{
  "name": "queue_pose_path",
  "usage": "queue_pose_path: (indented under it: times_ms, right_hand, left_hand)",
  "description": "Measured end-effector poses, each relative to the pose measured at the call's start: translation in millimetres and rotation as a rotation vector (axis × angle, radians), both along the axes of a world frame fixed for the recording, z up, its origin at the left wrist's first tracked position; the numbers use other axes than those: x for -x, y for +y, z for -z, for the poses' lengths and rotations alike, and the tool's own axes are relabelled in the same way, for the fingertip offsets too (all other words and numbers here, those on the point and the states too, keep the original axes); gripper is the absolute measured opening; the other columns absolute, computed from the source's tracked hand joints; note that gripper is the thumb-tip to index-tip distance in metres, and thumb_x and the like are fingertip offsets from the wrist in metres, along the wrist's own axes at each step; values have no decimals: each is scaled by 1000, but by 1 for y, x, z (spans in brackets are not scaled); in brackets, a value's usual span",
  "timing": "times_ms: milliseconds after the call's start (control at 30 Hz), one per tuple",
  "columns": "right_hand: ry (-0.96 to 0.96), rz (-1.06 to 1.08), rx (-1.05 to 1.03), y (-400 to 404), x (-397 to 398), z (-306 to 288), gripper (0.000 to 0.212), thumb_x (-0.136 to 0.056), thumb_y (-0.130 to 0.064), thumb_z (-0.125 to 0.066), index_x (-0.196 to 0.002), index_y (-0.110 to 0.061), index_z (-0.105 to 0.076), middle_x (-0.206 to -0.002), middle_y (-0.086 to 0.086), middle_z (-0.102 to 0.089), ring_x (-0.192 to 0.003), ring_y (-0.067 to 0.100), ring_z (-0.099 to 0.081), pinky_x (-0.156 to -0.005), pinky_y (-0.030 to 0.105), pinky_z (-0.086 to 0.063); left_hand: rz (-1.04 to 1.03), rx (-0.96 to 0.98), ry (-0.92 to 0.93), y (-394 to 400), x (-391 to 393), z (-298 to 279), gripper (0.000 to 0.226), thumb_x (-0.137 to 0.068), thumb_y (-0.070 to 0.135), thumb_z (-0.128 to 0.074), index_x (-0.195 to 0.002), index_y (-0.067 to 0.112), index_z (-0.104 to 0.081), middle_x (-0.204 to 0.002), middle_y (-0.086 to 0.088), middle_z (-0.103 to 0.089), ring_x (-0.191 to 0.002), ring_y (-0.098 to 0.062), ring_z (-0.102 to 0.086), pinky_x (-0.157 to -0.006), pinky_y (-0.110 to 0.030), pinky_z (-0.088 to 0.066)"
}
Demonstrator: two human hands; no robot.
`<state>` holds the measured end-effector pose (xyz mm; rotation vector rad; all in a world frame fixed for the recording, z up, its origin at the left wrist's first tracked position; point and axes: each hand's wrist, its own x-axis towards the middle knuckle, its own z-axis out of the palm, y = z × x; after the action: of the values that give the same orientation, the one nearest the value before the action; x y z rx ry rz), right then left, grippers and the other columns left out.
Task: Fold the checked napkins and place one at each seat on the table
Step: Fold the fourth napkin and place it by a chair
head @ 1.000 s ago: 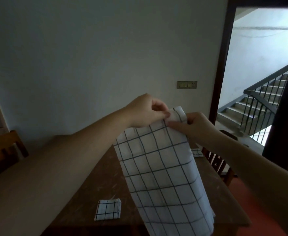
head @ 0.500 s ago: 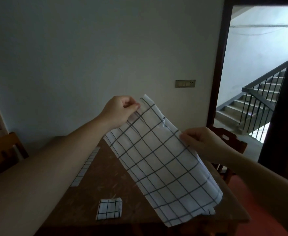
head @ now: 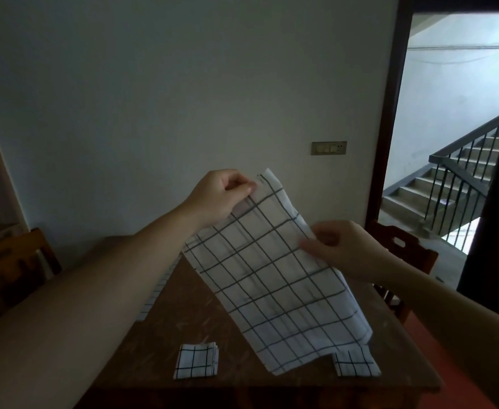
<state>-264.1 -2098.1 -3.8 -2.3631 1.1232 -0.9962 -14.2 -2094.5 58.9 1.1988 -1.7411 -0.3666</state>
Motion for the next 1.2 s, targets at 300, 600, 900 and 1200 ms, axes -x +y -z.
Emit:
queue_pose_path:
  times_ms: [300, 600, 900, 1200]
  right_hand:
    - [-221, 16, 58, 1, -19, -6, 29, -93, -38, -58, -72, -20, -69, -63, 3, -64, -55, 19, -58, -53, 29, -45]
    - [-404, 80, 16, 7, -21, -16, 23, -92, -31, -61, -80, -15, -72, -72, 5, -69, -61, 10, -61, -57, 21, -49]
    - [-544, 162, -79, -6, -5, -20, 14, -84, -22, -73, -79, -9, -73, -70, 11, -70, -64, 16, -64, -63, 32, -54]
    - [-649, 46, -371, -12, 33, -23, 21, -76, -23, -68, -94, -12, -67, -89, 6, -74, -81, 19, -72, -66, 30, -58]
  left_hand:
    - [60, -31, 2, 2, 6, 3, 9, -91, 20, -65, -87, 14, -71, -80, 5, -69, -72, 3, -60, -70, -7, -44]
    - [161, -32, -30, 4, 14, 3, 9, -93, 20, -63, -94, 17, -72, -89, 9, -73, -84, 5, -66, -81, -8, -47]
    - [45, -257, -423, 16, 8, -4, 61, -72, 40, -82, -126, 26, -56, -104, 12, -60, -103, -6, -59, -89, -21, -45]
    - [72, -180, 317, -1, -20, 30, 13, -79, 15, -77, -91, 9, -75, -89, -1, -77, -90, -14, -72, -83, -24, -55]
